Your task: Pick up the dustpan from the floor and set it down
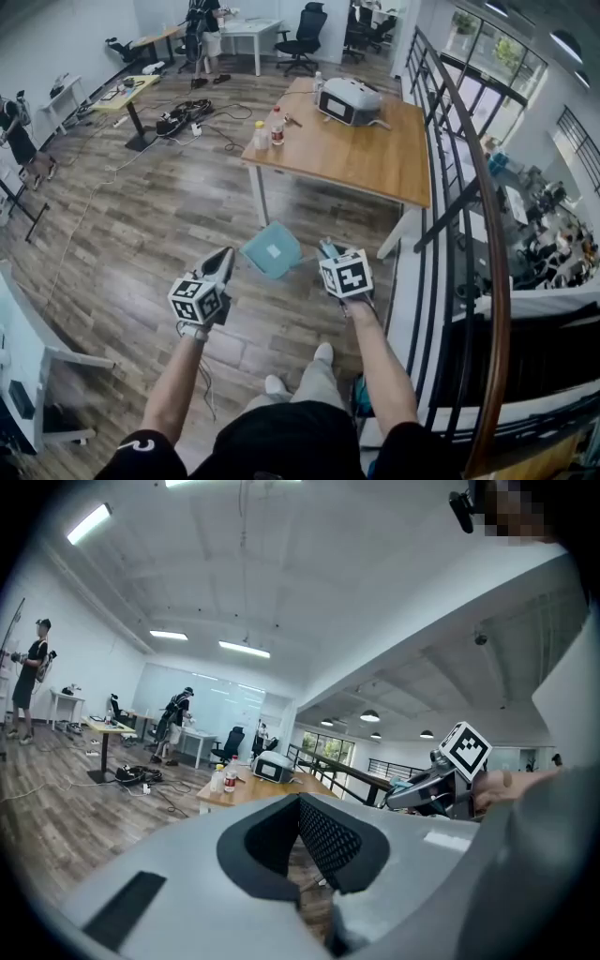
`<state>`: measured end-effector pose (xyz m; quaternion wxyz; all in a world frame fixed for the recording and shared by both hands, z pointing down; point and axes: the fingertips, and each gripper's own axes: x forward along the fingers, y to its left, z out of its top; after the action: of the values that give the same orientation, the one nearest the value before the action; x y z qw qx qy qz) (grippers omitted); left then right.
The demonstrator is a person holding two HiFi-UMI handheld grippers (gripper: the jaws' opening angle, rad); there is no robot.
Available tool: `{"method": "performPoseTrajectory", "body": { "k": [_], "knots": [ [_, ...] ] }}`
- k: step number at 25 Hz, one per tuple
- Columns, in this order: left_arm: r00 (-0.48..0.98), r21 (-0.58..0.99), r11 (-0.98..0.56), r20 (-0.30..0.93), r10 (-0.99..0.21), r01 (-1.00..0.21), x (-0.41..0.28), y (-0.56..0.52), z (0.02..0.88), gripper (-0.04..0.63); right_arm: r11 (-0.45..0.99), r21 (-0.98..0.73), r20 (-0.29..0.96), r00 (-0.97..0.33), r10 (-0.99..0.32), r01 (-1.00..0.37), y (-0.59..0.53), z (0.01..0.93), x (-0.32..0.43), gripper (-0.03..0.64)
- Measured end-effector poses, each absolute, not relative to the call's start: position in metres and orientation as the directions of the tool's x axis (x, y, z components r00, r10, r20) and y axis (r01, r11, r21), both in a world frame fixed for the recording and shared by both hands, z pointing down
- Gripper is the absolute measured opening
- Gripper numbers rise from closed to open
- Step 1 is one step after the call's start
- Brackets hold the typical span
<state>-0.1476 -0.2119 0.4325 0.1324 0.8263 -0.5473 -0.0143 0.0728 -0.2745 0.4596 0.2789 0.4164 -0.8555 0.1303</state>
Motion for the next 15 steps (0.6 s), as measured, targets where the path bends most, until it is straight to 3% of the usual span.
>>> {"method": "performPoseTrajectory", "body": {
  "k": [15],
  "knots": [
    [0.421,0.171,-0.403,0.087,-0.903,-0.899,-0.157,-0.191,0.381,-0.001,0.623,0.032,0.452,-0.545,-0.707,-0.781,-0.251,0.375,0.069,0.087]
  ]
}}
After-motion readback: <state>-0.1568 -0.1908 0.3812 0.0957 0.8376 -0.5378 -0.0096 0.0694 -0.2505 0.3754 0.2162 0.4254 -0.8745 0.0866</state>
